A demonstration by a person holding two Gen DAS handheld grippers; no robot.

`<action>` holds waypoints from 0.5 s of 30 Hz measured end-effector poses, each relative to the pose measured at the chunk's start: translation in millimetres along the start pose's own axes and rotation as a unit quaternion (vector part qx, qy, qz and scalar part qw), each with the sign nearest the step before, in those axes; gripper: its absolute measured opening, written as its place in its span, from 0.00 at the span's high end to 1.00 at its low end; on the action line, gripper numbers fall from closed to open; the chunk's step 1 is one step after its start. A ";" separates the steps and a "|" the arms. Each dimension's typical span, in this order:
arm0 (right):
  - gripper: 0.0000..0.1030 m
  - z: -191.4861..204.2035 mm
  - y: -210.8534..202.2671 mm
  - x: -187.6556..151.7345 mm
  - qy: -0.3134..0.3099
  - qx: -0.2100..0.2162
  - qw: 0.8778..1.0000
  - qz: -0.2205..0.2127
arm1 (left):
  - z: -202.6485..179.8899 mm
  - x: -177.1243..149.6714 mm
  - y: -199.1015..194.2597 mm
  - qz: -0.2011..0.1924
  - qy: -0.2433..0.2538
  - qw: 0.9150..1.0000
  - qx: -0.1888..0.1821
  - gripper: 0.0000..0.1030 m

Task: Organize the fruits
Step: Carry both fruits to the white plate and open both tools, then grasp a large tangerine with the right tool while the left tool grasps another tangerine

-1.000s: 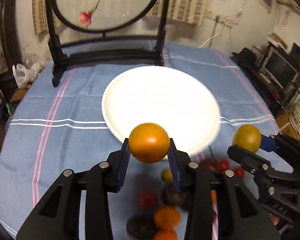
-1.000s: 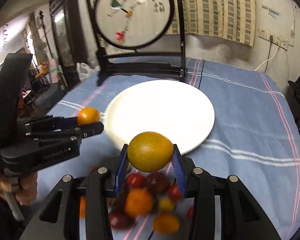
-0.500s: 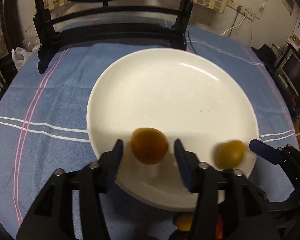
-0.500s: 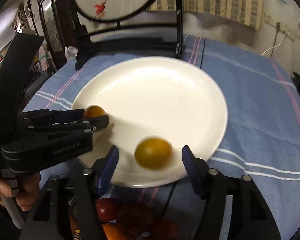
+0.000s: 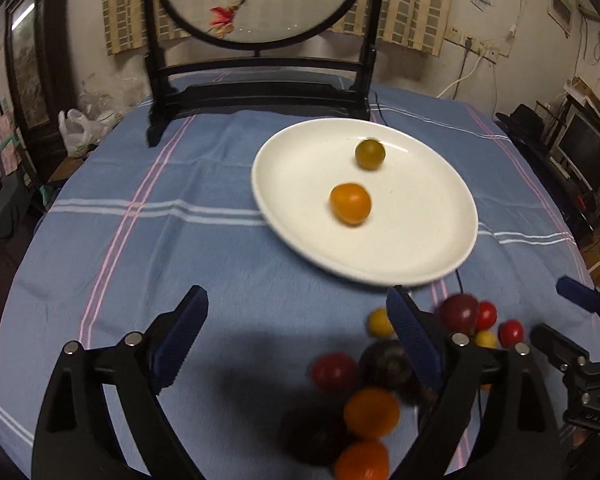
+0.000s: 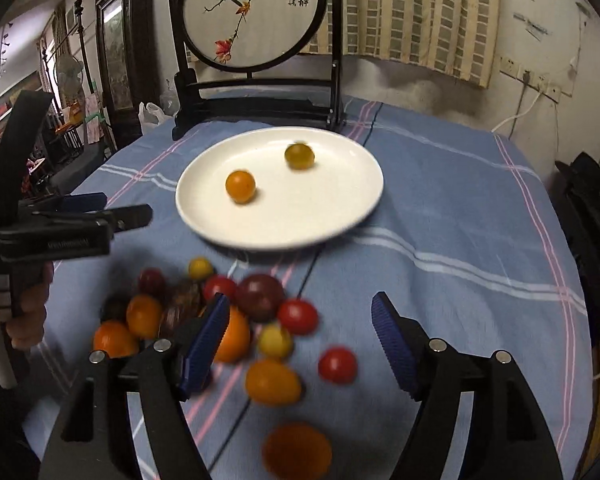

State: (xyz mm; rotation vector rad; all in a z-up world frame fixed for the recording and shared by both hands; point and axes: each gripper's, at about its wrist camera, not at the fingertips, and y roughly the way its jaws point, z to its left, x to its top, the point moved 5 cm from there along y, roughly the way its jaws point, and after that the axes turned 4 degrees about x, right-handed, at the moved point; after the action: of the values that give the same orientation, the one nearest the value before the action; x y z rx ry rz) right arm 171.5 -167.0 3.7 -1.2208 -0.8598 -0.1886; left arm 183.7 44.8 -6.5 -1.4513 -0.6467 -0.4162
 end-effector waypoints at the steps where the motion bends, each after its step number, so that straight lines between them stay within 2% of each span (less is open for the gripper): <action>1: 0.28 -0.4 -3.5 -9.1 0.002 -0.003 1.000 0.004 | 2.9 -8.8 -3.6 0.004 -0.006 1.000 -0.002 0.14; 4: 0.28 -1.0 -11.5 -36.4 0.010 -0.018 1.000 0.015 | 8.1 -35.2 -12.0 0.012 -0.012 1.000 -0.008 0.13; 9: 0.27 -3.0 -8.7 -72.9 0.042 -0.022 0.998 0.043 | 13.7 -75.1 -23.3 0.015 -0.006 1.000 0.009 0.11; 15: 0.27 5.7 5.5 -88.0 0.041 -0.045 0.996 0.062 | 14.0 -97.9 -33.2 0.014 -0.007 1.000 0.001 0.10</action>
State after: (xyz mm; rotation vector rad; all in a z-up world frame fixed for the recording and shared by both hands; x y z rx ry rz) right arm 112.0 -187.1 -58.4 -1.3380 -0.7092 -0.1784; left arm 85.9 43.8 -42.7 -1.4602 -0.6369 -0.3836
